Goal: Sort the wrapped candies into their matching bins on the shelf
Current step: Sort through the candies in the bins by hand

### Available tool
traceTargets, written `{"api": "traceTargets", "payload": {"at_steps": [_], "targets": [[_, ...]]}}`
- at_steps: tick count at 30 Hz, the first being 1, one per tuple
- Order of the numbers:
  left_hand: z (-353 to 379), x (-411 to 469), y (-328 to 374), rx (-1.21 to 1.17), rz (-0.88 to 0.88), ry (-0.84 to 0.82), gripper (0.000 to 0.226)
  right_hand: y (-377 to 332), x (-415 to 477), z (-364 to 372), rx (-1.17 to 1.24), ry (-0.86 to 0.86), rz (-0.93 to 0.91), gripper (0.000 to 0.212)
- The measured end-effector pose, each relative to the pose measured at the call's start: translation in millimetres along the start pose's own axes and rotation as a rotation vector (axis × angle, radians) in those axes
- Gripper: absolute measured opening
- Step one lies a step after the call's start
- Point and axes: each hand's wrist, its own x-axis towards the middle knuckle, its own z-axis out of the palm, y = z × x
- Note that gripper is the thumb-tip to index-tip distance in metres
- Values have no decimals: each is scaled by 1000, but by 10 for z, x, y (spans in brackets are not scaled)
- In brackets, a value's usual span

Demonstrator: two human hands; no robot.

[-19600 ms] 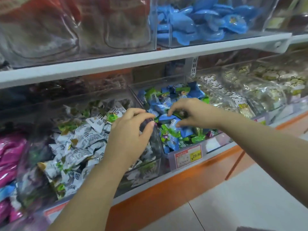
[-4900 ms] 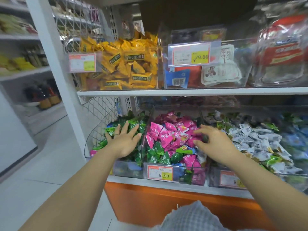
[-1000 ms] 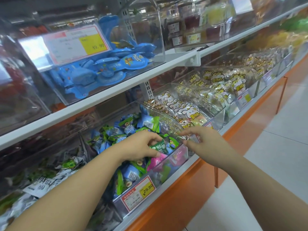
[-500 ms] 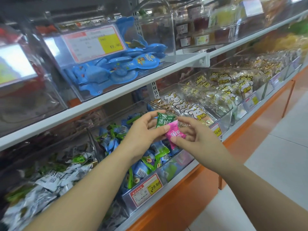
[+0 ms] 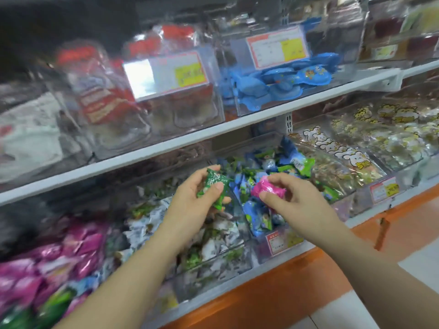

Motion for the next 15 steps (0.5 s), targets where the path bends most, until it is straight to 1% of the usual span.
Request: {"api": "traceTargets", "payload": {"at_steps": [3, 5, 7, 12, 15], "targets": [[-478, -305, 3, 185, 67, 109, 29, -235, -40, 365, -3, -63, -49, 13], [-805, -518, -9, 253, 78, 186, 30, -383, -63, 618, 7, -108, -79, 10], [-1130, -727, -44, 298, 50, 259, 30, -513, -76, 873, -1, -158, -109, 11], [-1912, -1258, -57, 440, -47, 399, 32, -895, -105, 1549, 76, -307, -141, 25], [-2311, -1546, -55, 500, -86, 502, 33, -1148, -128, 1975, 111, -360, -208, 26]]}}
